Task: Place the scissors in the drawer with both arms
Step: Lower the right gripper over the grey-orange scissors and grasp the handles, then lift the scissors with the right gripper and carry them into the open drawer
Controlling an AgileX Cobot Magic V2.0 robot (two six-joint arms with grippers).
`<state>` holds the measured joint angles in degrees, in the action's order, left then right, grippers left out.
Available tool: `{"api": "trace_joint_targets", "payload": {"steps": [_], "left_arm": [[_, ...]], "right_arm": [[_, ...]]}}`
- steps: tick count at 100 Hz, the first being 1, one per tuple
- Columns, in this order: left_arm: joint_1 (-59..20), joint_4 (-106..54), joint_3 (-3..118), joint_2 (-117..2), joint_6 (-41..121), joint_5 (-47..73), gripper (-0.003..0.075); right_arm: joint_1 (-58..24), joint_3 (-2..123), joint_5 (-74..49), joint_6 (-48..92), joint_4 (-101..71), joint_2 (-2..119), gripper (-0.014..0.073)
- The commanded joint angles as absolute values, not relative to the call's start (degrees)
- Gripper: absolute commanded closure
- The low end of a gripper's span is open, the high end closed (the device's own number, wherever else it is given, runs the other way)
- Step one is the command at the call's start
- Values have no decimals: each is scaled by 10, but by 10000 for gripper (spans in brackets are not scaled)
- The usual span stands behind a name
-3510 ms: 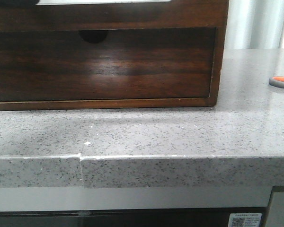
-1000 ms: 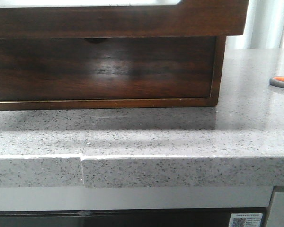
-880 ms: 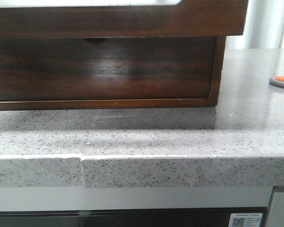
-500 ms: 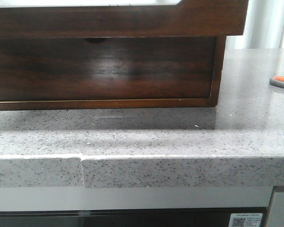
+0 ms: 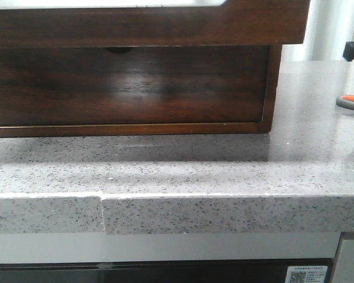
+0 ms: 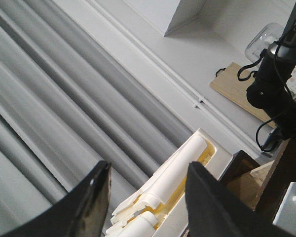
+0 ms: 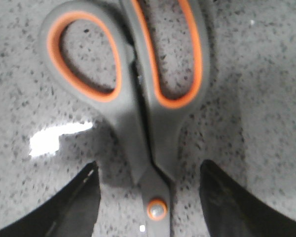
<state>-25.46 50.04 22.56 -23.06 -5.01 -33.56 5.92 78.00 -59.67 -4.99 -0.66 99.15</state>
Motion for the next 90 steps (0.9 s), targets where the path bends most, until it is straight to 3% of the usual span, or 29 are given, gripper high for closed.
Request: {"api": "trace_joint_targets", "payload": {"steps": [1,34,72,90], "left_arm": [[-260,473,242,-234,-59,-355,388],[-260,473,242,-234,-59,-355,388],[-260,473,242,-234,-59,-355,389],[-260,473,242,-234,-59,-355,389]], "right_arm": [[59,806,-596,-51,0,978,204],[59,808,-596,-51,0,994,213],[59,811,-603,-48,11,994,664],[59,848,-639,-31,12,981,662]]}}
